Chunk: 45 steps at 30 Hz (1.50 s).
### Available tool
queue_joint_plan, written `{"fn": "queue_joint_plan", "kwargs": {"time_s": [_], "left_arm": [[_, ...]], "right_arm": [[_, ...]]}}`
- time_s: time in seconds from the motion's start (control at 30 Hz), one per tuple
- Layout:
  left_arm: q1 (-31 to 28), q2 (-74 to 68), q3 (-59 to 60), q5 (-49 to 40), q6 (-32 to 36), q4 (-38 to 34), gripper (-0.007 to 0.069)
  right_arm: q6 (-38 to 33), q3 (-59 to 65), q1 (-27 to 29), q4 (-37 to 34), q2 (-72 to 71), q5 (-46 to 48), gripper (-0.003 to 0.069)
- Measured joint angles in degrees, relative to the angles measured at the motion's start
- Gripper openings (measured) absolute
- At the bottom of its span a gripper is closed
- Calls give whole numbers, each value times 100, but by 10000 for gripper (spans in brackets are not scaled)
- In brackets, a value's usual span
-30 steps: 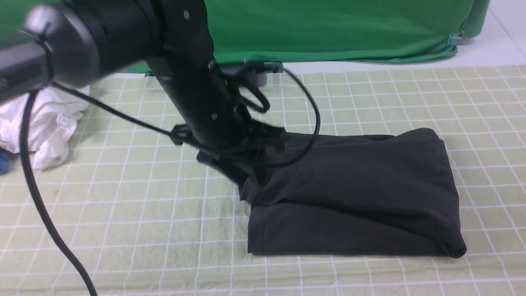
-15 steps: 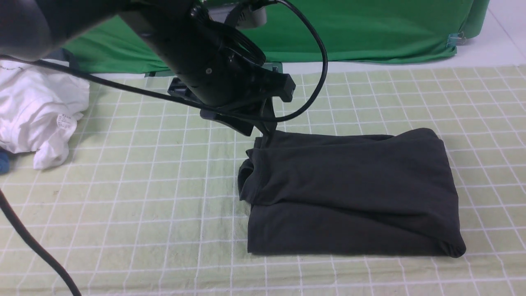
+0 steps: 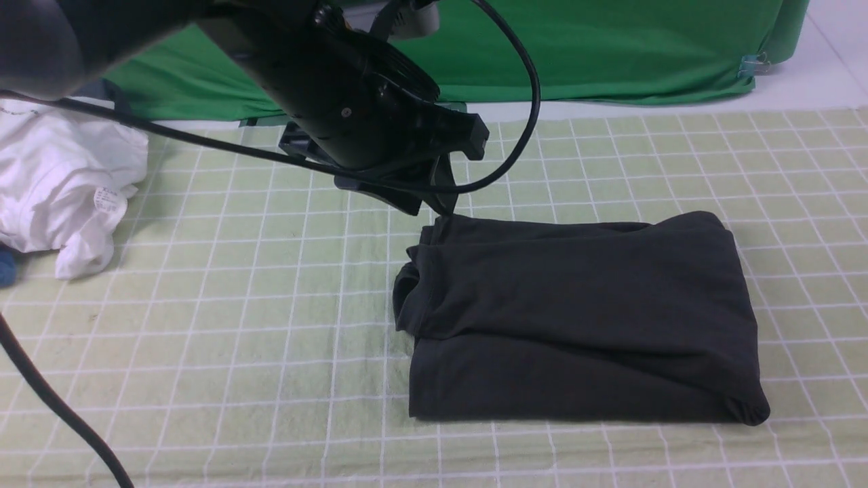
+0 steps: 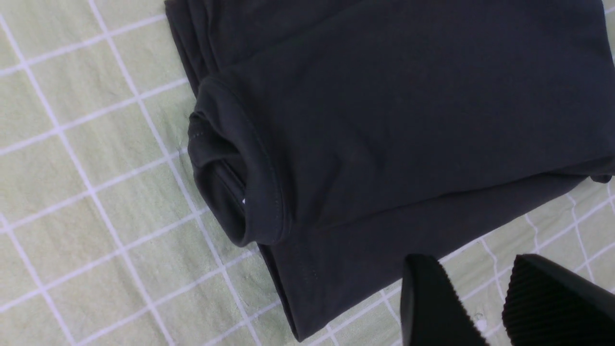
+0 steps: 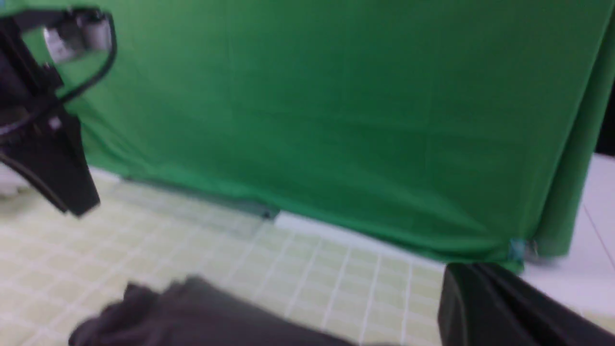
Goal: Fold a long-sleeved shirt over a green coffee tablecloth.
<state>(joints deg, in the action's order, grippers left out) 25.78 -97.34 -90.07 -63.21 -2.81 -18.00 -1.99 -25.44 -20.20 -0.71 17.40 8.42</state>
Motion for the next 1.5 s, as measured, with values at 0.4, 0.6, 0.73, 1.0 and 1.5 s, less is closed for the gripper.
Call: {"fn": "queue_joint_plan", "kwargs": {"time_s": [0.4,0.6,0.73,1.0,1.5], "left_arm": [[0,0,0,0,71,0,106],[0,0,0,5,169,5,108],[0,0,0,5,215,10,109],[0,0,0,54,318,62,113],[0,0,0,248,340,676,123]], "right_arm": [[0,315,0,-4,-10,-534,21],[0,320,0,-4,-10,-528,48],[2,320,0,-4,-10,-528,64],[7,412,6,71,-297,-132,71],[7,2563,1385,445,-1636,322,108]]}}
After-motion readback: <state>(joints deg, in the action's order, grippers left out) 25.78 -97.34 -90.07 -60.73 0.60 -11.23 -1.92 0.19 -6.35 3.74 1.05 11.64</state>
